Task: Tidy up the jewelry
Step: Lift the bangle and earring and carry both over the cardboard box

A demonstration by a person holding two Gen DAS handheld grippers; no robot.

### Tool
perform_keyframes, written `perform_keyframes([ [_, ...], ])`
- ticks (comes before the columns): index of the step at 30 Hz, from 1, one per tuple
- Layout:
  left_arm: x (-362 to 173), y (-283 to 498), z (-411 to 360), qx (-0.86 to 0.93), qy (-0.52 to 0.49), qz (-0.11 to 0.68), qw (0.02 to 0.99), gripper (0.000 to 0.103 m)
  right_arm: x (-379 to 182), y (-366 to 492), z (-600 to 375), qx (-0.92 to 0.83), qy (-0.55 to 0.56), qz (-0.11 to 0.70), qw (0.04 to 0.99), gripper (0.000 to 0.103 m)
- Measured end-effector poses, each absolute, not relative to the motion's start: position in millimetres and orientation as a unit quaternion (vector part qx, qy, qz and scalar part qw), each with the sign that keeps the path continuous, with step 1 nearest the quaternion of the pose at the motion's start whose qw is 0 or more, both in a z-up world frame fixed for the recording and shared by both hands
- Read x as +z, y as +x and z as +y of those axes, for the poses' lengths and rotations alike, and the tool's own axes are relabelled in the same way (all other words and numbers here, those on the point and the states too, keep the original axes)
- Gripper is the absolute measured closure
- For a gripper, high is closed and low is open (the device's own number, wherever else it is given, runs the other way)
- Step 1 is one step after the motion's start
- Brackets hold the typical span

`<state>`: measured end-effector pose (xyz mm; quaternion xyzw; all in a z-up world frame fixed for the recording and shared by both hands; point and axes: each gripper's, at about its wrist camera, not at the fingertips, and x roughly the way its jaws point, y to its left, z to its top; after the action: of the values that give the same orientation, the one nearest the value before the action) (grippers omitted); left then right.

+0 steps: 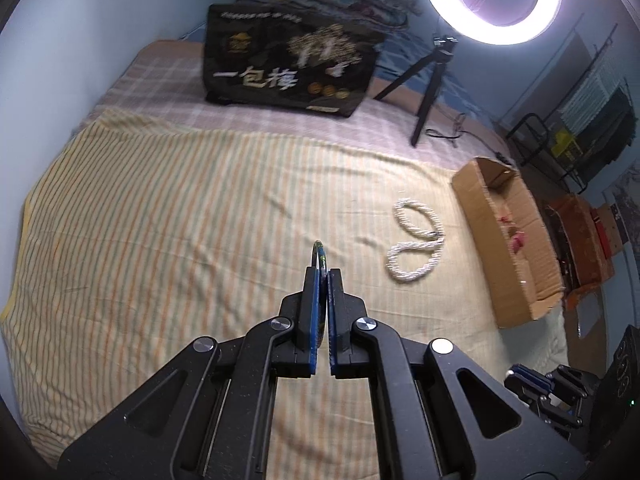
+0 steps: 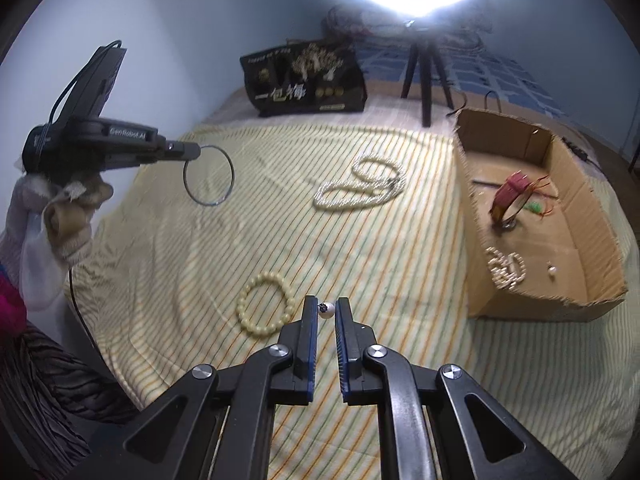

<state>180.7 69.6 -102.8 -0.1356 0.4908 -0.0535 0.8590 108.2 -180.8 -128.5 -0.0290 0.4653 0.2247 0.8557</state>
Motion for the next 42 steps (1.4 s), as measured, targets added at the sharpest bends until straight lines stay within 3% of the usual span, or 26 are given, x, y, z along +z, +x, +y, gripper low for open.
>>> perform_keyframes([
  [19, -64.4, 191.7, -41.0, -0.141, -0.110, 0.460, 0.870, 0.102, -88.8, 130.0, -262.9, 0.150, 0.016, 0.427, 0.891, 0.097],
  [42, -68.4, 212.3, -163.9, -0.213, -0.090, 0.457, 0.859, 0.102, -78.2, 197.9, -331.0, 0.086, 0.051, 0.422, 0.901, 0.097],
])
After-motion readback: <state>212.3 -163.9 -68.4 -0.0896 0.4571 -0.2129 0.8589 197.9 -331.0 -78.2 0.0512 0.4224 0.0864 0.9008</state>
